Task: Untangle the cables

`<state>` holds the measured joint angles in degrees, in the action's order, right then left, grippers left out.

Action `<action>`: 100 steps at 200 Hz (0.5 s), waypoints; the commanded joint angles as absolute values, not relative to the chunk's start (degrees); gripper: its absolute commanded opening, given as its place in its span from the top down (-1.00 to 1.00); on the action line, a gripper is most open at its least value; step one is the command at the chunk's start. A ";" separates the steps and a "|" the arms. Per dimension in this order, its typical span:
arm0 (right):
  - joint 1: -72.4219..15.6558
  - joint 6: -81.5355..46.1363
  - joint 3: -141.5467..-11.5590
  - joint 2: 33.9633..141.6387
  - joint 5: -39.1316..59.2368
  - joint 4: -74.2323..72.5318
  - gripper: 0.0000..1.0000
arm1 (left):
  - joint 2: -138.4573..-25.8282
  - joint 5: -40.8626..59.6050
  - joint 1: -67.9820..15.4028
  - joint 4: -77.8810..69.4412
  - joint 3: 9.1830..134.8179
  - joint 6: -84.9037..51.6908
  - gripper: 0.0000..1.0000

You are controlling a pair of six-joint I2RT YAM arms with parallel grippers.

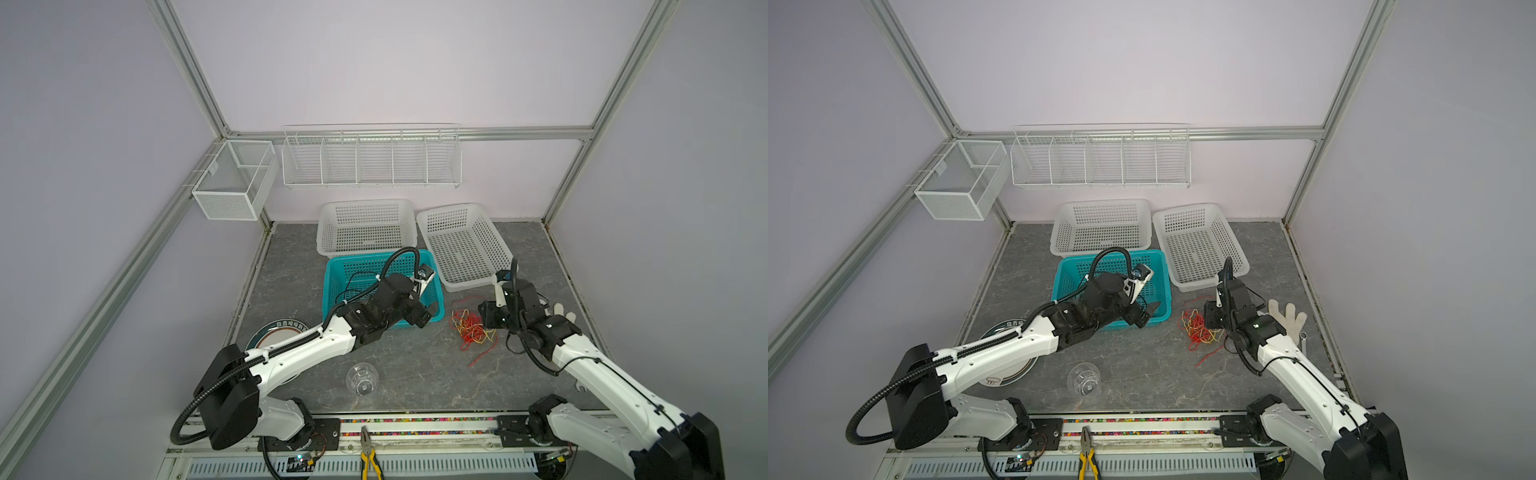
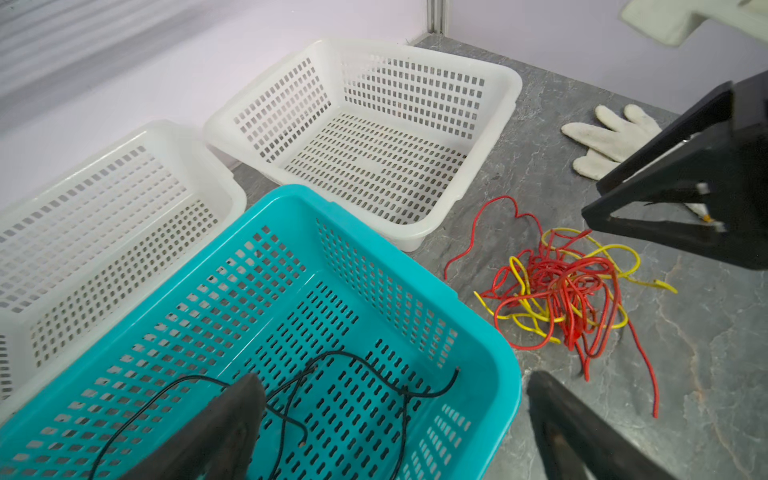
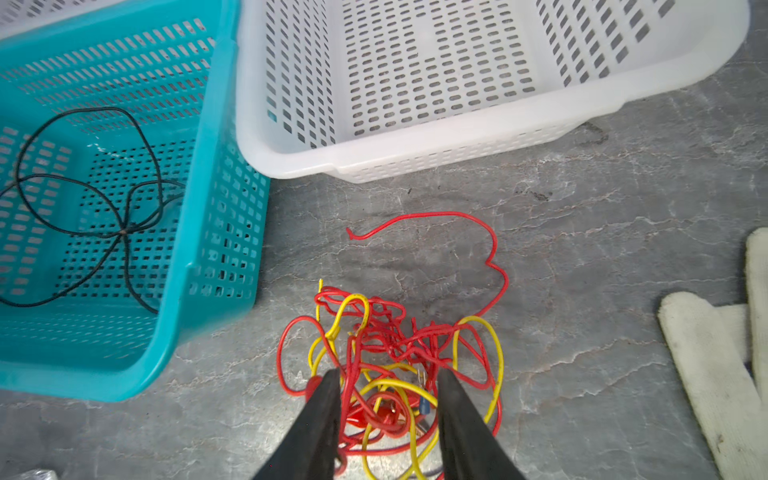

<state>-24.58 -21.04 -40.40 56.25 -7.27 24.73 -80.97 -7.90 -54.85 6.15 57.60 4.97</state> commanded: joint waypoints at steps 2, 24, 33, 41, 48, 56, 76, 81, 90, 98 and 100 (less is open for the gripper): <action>-24.30 -21.99 -39.37 52.94 -9.19 28.80 0.16 | -83.34 -4.83 -56.50 3.23 61.09 3.65 -0.96; -23.22 -23.10 -39.29 52.81 -13.41 30.83 0.18 | -85.64 -4.31 -58.62 1.01 62.11 3.49 -0.95; -22.11 -23.35 -39.14 53.74 -12.97 31.17 0.18 | -86.57 -3.75 -59.26 0.09 62.44 3.14 -0.95; -20.94 -23.30 -39.11 54.90 -11.59 31.18 0.18 | -87.41 -3.27 -59.75 -0.68 62.77 2.54 -0.95; -20.08 -23.48 -39.13 56.06 -10.20 31.32 0.19 | -88.10 -2.96 -60.08 -1.26 62.98 2.21 -0.95; -19.54 -23.27 -39.04 56.87 -8.08 31.25 0.20 | -89.09 -2.73 -60.43 -1.49 63.38 1.93 -0.95; -19.37 -22.24 -38.07 56.21 -3.62 31.13 0.20 | -90.89 -2.78 -61.15 -0.55 64.63 1.52 -0.93; -19.35 -22.28 -37.78 55.53 -3.38 31.44 0.20 | -91.18 -2.77 -61.25 -0.29 64.85 1.47 -0.93; -19.37 -21.95 -37.39 54.19 -2.85 32.37 0.19 | -91.73 -2.79 -61.35 -0.27 65.04 1.32 -0.93; -19.34 -21.39 -37.12 52.95 -1.69 33.11 0.19 | -92.08 -2.68 -61.35 -0.43 65.04 1.17 -0.93; -19.36 -21.19 -37.10 52.66 -1.39 33.37 0.19 | -92.19 -2.63 -61.35 -0.55 65.02 1.15 -0.93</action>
<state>-19.55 -22.33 -38.54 56.16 -5.93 30.63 -91.00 -3.68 -61.06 0.49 63.24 2.66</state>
